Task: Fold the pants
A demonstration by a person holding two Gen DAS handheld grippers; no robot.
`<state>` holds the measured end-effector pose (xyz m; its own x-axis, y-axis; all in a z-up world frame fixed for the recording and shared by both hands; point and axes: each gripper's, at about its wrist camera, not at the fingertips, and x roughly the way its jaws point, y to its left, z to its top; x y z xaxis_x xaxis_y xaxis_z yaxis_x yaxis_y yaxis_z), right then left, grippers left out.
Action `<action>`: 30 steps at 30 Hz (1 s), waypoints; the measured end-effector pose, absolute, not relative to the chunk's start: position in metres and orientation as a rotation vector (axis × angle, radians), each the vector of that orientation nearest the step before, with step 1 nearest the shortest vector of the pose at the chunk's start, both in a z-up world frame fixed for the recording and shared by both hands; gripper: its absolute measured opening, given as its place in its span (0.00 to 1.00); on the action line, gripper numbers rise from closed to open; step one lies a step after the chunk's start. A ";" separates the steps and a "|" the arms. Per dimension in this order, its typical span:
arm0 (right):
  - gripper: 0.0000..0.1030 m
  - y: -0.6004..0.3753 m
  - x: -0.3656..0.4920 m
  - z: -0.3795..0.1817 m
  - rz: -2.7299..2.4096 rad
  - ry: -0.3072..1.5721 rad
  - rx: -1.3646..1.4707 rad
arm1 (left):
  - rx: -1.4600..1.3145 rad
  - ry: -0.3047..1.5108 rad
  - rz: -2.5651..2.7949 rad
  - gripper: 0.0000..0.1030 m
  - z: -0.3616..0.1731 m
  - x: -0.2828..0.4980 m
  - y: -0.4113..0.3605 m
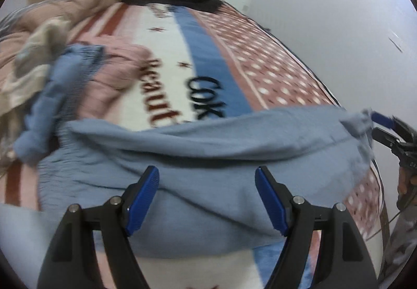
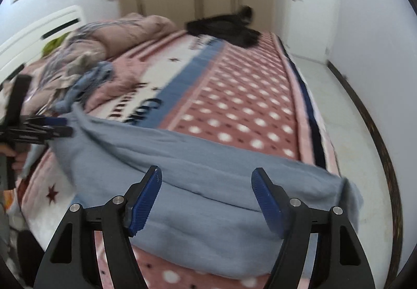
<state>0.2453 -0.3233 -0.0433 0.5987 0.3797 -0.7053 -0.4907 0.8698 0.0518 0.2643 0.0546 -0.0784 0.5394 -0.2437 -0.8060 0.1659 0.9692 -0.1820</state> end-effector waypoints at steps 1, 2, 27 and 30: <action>0.63 -0.316 0.243 -0.045 0.541 0.791 -0.158 | -0.076 0.978 -0.258 0.71 -0.081 0.266 0.047; 0.61 -0.310 0.241 -0.048 0.566 0.810 -0.161 | -0.072 0.986 -0.263 0.71 -0.084 0.268 0.043; 0.24 -0.314 0.362 -0.120 0.423 0.966 -0.096 | -0.045 0.949 -0.061 0.69 -0.120 0.340 0.066; 0.48 -0.350 0.342 -0.093 0.393 0.895 -0.071 | -0.047 0.915 -0.096 0.70 -0.106 0.320 0.066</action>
<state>0.3416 -0.3497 -0.0931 0.5591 0.3033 -0.7716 -0.3623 0.9265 0.1017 0.3205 0.0656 -0.1064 0.6056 -0.1035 -0.7890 0.0633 0.9946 -0.0819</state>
